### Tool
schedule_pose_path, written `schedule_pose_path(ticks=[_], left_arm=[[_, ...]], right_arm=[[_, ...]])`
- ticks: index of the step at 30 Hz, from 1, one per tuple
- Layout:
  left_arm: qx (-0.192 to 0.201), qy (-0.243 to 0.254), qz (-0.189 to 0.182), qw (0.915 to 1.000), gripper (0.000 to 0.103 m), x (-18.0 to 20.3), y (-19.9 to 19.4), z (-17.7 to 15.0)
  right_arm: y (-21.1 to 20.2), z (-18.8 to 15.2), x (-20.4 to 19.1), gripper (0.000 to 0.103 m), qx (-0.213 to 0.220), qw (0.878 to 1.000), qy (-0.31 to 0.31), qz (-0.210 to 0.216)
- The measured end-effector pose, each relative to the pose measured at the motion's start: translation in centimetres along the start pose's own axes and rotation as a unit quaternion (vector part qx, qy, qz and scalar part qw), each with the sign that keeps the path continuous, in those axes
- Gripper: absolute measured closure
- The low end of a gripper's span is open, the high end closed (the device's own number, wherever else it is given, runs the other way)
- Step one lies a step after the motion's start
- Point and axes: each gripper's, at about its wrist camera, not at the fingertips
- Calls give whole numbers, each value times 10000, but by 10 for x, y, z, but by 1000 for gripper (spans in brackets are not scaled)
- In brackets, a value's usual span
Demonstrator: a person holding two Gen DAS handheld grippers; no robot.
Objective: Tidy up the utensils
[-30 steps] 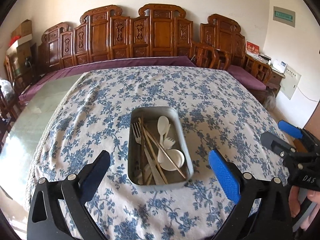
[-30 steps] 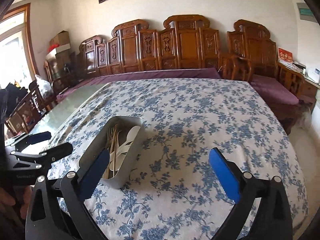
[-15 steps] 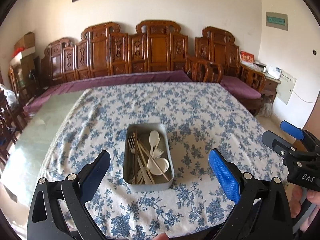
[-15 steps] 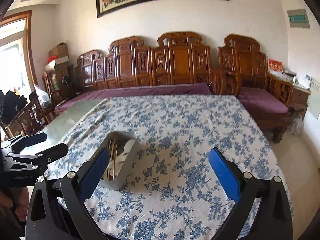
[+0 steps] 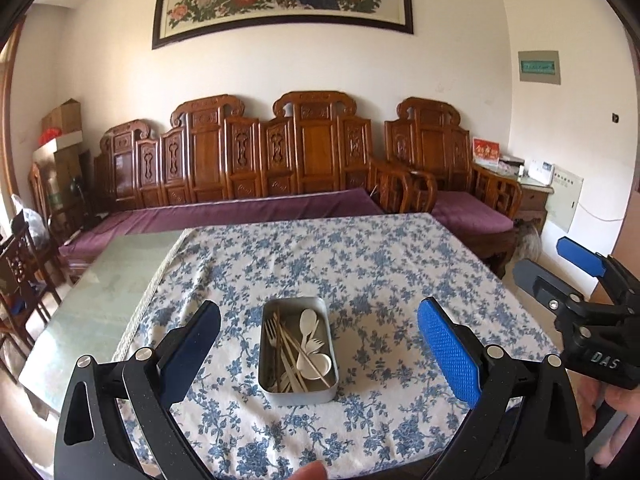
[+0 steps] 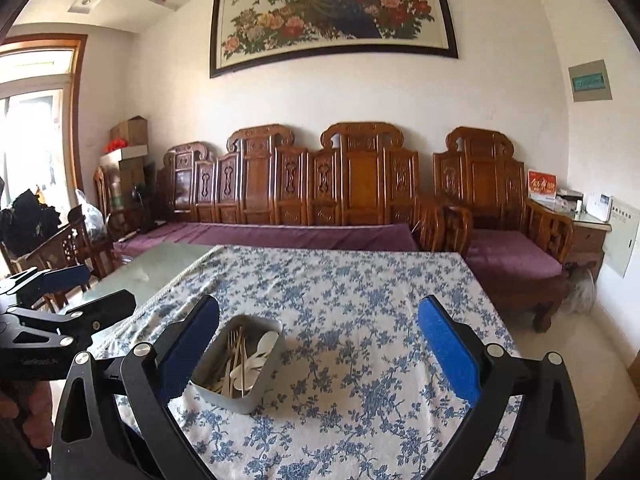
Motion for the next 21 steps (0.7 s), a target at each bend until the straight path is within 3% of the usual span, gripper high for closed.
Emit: schedule_pose_path(ticks=[21], left_arm=[[242,-83,273,9993,8,-4,-17,7]], right_arm=[[-2,0,-2,3,-7,10000,32,-43]])
Point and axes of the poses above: each gripper's, at about its wrist camera, not at the fingertips, and y roughly the way its jaws point, x to its right, z to its top, and after that the axes turned 11 degrees about x, right-handed
